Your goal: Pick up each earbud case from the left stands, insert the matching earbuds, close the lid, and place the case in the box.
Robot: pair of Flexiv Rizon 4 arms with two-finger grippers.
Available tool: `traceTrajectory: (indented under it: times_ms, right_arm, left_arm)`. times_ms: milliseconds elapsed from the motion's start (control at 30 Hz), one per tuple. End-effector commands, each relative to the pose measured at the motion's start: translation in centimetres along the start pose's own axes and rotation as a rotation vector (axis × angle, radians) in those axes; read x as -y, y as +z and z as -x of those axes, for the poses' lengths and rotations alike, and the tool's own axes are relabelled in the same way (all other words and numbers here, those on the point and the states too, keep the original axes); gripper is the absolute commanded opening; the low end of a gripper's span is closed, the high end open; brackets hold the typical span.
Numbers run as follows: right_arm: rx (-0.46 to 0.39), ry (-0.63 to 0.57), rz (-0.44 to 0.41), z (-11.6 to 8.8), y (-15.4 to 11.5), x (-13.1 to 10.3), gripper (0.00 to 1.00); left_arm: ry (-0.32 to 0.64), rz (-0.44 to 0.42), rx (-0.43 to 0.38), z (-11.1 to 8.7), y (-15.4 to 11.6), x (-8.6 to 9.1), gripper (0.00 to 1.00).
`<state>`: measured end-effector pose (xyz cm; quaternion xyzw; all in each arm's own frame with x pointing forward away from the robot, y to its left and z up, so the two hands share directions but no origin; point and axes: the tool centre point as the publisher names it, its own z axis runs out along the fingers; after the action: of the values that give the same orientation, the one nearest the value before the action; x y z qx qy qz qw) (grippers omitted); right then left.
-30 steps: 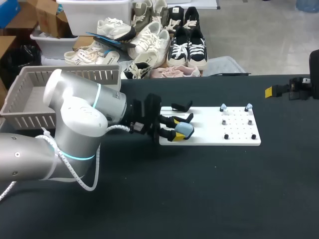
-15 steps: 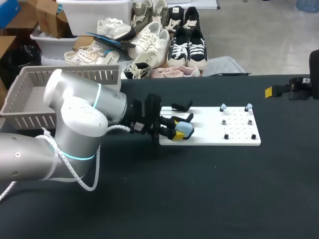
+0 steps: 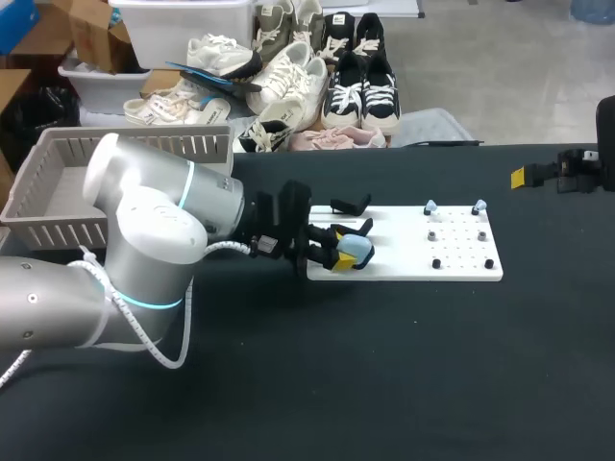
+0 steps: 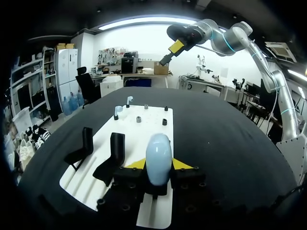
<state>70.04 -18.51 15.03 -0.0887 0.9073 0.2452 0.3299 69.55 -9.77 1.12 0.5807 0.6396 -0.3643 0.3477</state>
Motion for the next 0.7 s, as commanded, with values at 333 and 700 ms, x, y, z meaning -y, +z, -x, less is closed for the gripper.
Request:
traceTrajectory:
  times_ms: [333,700]
  right_arm:
    - [0.0,-0.001,0.003,0.0,0.0,0.1,1.0]
    - [-0.023,-0.021,0.008,0.4,-0.1,-0.1,1.0]
  left_arm:
    - [0.007,0.023,0.02,0.9,-0.6,0.0,0.0]
    - [0.009,0.065,0.06,3.1,-1.5,-0.8,0.0]
